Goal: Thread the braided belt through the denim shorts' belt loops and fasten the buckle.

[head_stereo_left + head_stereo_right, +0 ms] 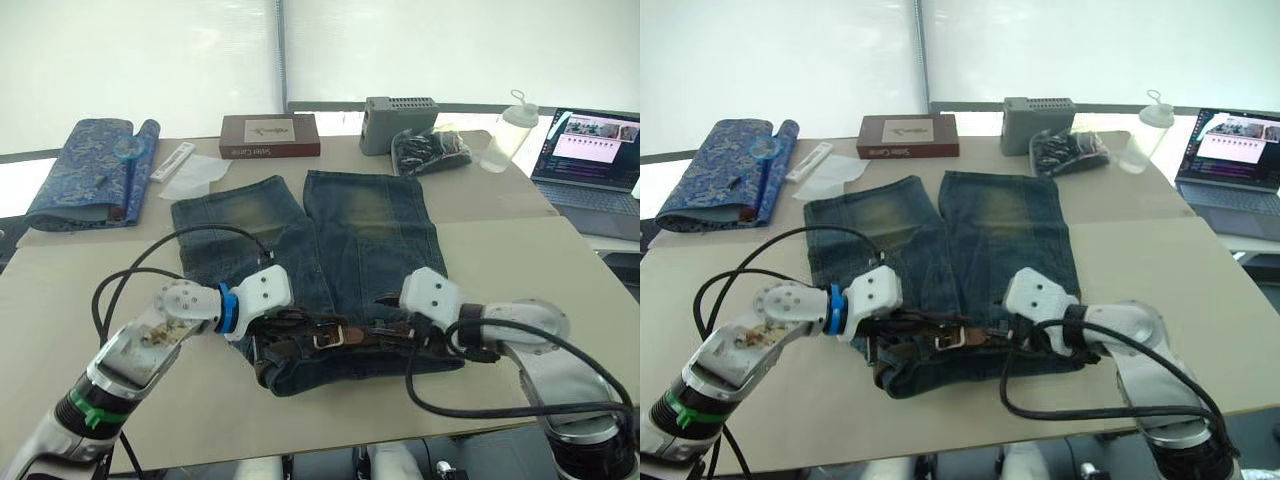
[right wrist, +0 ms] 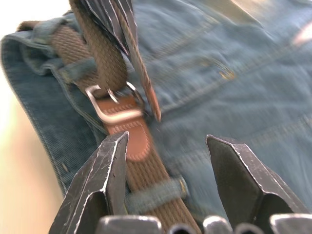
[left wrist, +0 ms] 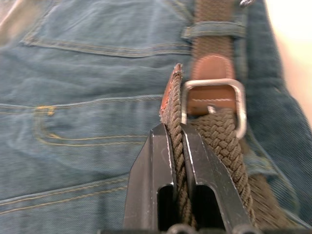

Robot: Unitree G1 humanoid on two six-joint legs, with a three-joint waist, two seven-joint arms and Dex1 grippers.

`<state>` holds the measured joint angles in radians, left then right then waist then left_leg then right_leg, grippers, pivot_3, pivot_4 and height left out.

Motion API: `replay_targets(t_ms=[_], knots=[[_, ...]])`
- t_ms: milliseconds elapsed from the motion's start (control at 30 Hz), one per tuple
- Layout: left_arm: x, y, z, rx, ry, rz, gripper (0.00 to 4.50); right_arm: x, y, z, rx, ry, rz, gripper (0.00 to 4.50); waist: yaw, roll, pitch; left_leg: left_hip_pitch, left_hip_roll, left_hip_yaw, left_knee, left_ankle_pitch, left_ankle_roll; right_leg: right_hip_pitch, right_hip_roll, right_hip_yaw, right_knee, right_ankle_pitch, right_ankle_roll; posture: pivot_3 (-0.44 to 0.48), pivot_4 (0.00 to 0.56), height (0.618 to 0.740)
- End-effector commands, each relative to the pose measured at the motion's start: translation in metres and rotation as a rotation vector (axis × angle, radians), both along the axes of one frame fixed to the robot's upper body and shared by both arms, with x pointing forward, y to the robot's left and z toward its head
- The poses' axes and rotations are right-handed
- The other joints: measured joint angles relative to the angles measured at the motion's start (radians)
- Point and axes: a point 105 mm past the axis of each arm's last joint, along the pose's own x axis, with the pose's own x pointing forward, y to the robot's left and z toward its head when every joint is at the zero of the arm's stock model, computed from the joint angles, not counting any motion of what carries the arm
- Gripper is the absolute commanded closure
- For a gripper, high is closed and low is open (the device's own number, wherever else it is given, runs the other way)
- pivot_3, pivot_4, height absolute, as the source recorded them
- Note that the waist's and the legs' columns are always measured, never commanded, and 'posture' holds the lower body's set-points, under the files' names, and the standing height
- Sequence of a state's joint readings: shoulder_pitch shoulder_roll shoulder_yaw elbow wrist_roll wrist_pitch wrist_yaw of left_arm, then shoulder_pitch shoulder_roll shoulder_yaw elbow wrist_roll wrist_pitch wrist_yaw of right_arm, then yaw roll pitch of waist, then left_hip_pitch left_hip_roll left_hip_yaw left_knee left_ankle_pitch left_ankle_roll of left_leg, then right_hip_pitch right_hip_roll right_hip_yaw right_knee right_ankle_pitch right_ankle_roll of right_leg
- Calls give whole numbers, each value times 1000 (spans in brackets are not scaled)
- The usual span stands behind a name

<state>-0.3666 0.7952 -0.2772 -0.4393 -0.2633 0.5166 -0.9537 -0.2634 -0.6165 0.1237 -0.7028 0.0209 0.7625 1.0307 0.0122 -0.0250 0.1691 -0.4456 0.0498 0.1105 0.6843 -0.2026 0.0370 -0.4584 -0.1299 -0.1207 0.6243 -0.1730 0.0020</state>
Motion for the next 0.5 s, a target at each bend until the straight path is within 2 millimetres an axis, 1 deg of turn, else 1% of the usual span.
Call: replay_targets(t_ms=[33,133,233,367,500], knots=[[-4,2,14,16,-145,-43,4500,2,5,-1,-35,-70,27,1689,3,0,0,0,0,0,0,0,0,0,0,0,0,0,0,0,150,709],[-4,6,18,24,-212,-49,4500,6,5,-9,-70,-89,20,1689,3,0,0,-1,-1,0,0,0,0,0,0,0,-2,0,0,0,150,709],[-4,11,22,76,-324,-93,4500,12,4,-13,-85,-109,-11,1689,2,0,0,-1,0,0,0,0,0,0,0,0,-2,0,0,0,150,709],[-6,12,30,115,-474,-178,4500,16,4,-19,-112,-115,-19,1689,1,0,0,-1,0,1,-1,0,0,-1,0,-1,-1,0,0,0,150,709],[-12,12,34,148,-586,-283,4500,15,8,-20,-88,-97,-11,1689,1,0,0,-1,0,1,-1,0,0,-1,0,0,-1,0,0,0,150,709]])
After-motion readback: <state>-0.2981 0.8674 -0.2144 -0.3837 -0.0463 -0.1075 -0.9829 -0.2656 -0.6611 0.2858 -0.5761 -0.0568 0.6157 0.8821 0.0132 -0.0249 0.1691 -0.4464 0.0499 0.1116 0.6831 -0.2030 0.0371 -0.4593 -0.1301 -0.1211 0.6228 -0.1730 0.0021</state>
